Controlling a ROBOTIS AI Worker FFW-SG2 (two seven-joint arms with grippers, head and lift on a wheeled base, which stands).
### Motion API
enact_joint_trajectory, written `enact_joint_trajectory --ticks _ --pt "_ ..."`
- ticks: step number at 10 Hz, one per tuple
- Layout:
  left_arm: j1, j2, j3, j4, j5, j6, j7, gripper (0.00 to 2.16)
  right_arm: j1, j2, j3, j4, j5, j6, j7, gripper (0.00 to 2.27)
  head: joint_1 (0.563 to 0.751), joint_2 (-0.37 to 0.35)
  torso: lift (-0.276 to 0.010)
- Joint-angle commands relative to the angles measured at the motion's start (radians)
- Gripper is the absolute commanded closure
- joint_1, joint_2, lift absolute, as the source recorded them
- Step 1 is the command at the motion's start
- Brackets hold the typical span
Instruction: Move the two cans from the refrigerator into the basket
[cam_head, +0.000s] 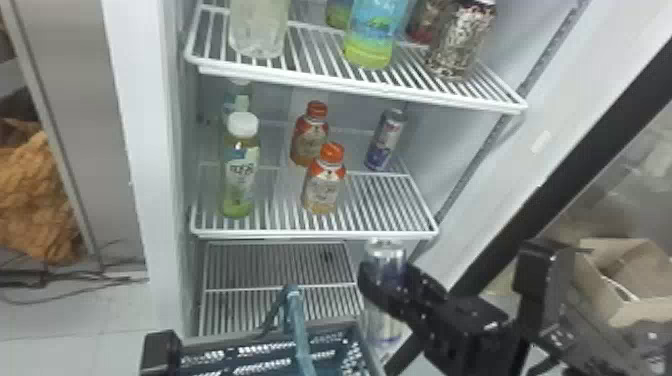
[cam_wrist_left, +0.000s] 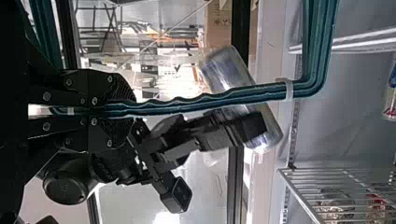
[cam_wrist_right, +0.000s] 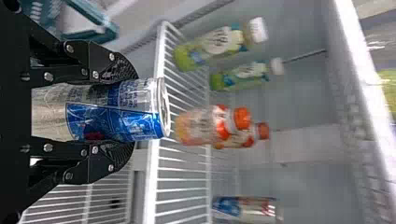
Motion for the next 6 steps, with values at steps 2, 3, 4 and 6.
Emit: enact_joint_trajectory --ticks 2,3,4,6 --pt "-0.001 0.0 0.001 0.0 -0.002 -0.001 0.0 1.21 -0.03 0.0 -0.01 0.049 -0.029 0.11 0.052 0.82 0.695 -0.35 -0.266" --pt "-0.001 0.0 0.001 0.0 -0.002 -0.001 0.0 1.21 -0.037 0.0 -0.008 0.059 -0.031 0.139 0.061 0.82 0.695 -0.35 -0.266" --pt "-0.001 0.0 0.001 0.0 -0.004 -0.001 0.0 1.21 -0.037 0.0 -0.008 0.059 -0.039 0.168 0.062 0.82 0.695 -0.35 -0.266" --pt "-0.001 0.0 0.001 0.0 -0.004 -0.001 0.0 1.21 -0.059 -0.002 -0.014 0.083 -0.054 0.245 0.087 0.82 0.695 -0.35 -0.266"
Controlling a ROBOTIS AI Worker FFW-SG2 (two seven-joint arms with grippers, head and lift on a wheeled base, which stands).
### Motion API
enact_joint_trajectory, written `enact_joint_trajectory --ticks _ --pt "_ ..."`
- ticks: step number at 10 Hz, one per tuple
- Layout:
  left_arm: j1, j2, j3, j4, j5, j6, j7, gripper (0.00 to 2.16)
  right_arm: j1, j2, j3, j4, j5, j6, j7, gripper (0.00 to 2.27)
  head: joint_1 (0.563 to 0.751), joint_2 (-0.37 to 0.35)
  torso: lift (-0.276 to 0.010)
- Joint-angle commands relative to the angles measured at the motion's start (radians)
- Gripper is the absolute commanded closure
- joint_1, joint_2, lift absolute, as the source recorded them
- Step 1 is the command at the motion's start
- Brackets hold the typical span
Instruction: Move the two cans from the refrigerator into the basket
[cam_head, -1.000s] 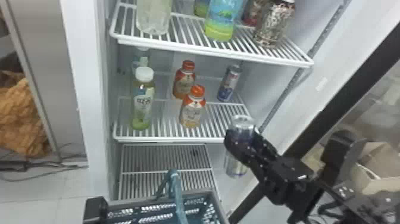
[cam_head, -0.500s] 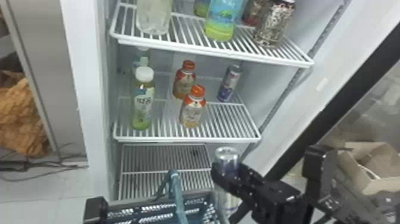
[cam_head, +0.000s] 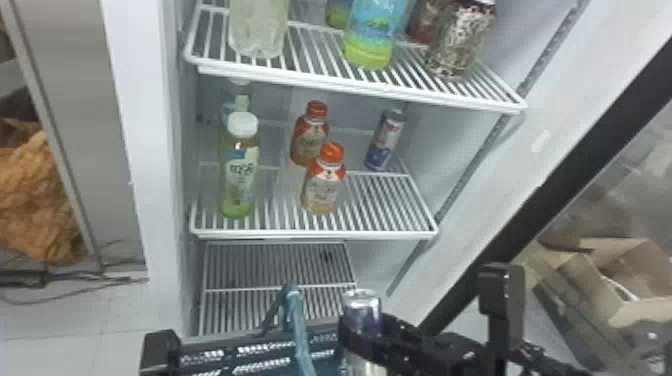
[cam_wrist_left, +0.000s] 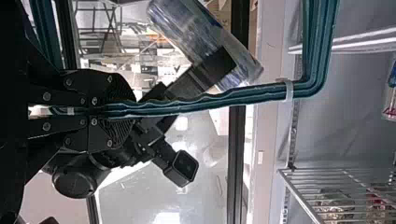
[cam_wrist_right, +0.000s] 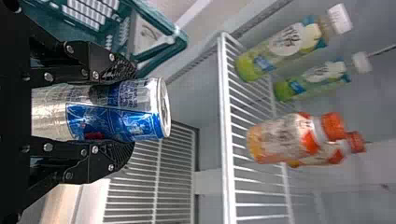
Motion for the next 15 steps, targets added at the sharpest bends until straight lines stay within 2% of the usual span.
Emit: enact_joint_trajectory --ticks 1,2,4,6,10,14,15 --pt "0.0 0.0 0.0 0.0 -0.003 0.0 0.0 1.21 -0.023 -0.003 -0.001 0.028 -0.002 0.033 0.018 0.82 0.695 -0.35 -0.266" --pt "0.0 0.0 0.0 0.0 -0.003 0.0 0.0 1.21 -0.03 -0.003 -0.001 0.041 -0.002 0.033 0.023 0.75 0.695 -0.35 -0.266" --pt "0.0 0.0 -0.002 0.002 -0.003 -0.002 0.0 1.21 -0.053 -0.01 -0.001 0.087 0.0 0.033 0.063 0.32 0.695 -0.35 -0.266" --pt "0.0 0.0 -0.002 0.002 -0.003 -0.005 0.0 1.21 -0.053 -0.01 0.001 0.102 0.01 -0.036 0.076 0.15 0.695 -0.35 -0.266" --pt "0.003 0.0 0.002 0.002 -0.001 -0.007 0.0 1.21 -0.077 -0.008 0.007 0.124 0.022 -0.212 0.104 0.13 0.695 -0.35 -0.266" --pt "0.003 -0.001 0.002 0.002 -0.001 -0.007 0.0 1.21 -0.116 -0.006 0.035 0.212 0.02 -0.436 0.113 0.12 0.695 -0.35 -0.266" --pt "0.003 -0.001 0.002 0.002 -0.001 -0.01 0.0 1.21 -0.129 -0.006 0.043 0.266 0.012 -0.549 0.113 0.12 0.695 -0.35 -0.266"
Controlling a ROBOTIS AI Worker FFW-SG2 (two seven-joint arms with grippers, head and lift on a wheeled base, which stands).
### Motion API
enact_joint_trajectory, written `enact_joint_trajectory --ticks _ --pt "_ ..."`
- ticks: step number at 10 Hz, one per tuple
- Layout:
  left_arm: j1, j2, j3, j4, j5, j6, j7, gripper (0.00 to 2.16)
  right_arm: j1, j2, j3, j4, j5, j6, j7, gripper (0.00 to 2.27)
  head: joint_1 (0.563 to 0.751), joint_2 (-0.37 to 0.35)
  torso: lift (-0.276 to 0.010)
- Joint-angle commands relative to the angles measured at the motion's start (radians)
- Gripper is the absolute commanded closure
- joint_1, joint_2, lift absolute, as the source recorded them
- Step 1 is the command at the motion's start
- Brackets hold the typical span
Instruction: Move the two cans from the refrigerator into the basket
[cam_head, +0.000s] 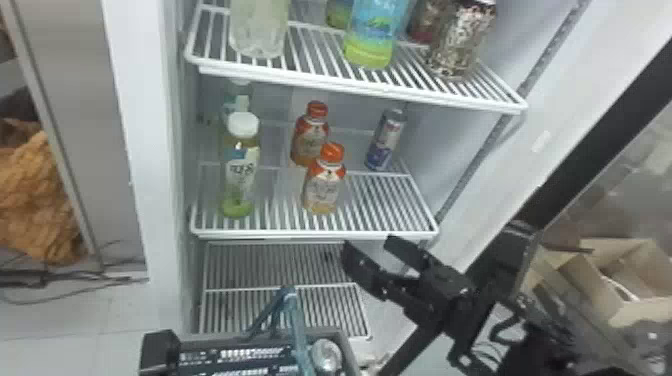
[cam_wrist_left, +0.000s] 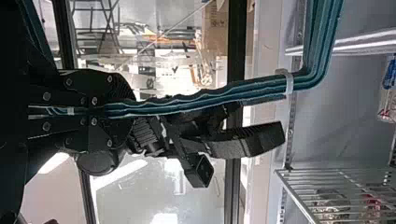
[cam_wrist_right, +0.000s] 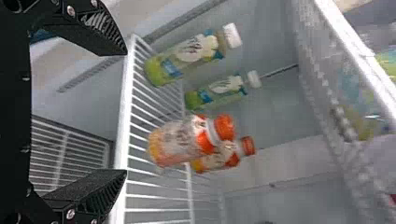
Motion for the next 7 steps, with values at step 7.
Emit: enact_joint_trajectory --ticks 7 --pt "0.0 -0.001 0.002 0.002 -0.002 -0.002 0.0 1.21 -0.113 0.009 0.057 0.299 0.075 -0.523 -0.029 0.12 0.695 -0.35 -0.266"
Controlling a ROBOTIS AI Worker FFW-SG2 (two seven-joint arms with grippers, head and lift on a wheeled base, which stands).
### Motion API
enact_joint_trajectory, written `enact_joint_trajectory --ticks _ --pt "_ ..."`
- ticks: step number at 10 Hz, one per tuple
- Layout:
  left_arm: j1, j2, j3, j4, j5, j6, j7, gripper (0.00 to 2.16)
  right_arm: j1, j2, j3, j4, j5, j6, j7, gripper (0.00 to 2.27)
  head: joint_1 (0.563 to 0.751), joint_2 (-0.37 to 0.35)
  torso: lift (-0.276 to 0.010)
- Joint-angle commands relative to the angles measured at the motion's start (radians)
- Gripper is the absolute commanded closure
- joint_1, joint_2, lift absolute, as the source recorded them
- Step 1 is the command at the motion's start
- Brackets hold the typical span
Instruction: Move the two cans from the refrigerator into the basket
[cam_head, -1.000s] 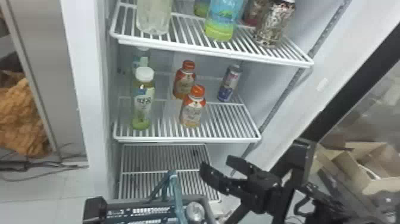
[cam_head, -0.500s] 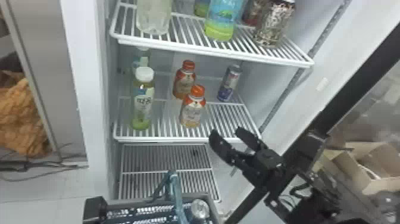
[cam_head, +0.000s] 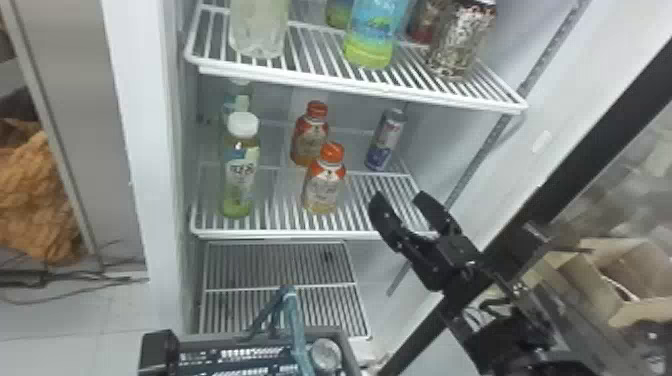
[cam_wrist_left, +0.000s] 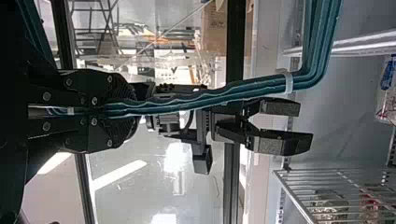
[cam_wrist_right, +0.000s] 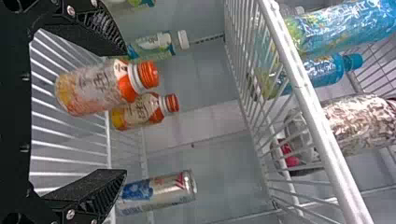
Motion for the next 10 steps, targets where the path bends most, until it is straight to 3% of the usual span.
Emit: enact_joint_trajectory --ticks 1,4,7,10 --pt "0.0 0.0 0.0 0.0 0.0 0.0 0.0 1.21 -0.026 0.001 0.006 0.027 0.045 -0.044 -0.014 0.12 0.695 -0.35 -0.266" --pt "-0.002 0.002 -0.002 0.0 0.002 0.0 0.0 1.21 -0.078 0.004 0.03 0.096 0.131 -0.14 -0.08 0.13 0.695 -0.35 -0.266" --pt "-0.002 0.005 -0.004 0.0 0.004 0.0 0.0 1.21 -0.159 0.012 0.05 0.238 0.149 -0.204 -0.117 0.23 0.695 -0.35 -0.266" --pt "-0.005 0.006 -0.004 0.0 0.004 0.0 0.0 1.21 -0.242 0.007 0.07 0.373 0.159 -0.267 -0.151 0.16 0.695 -0.35 -0.266"
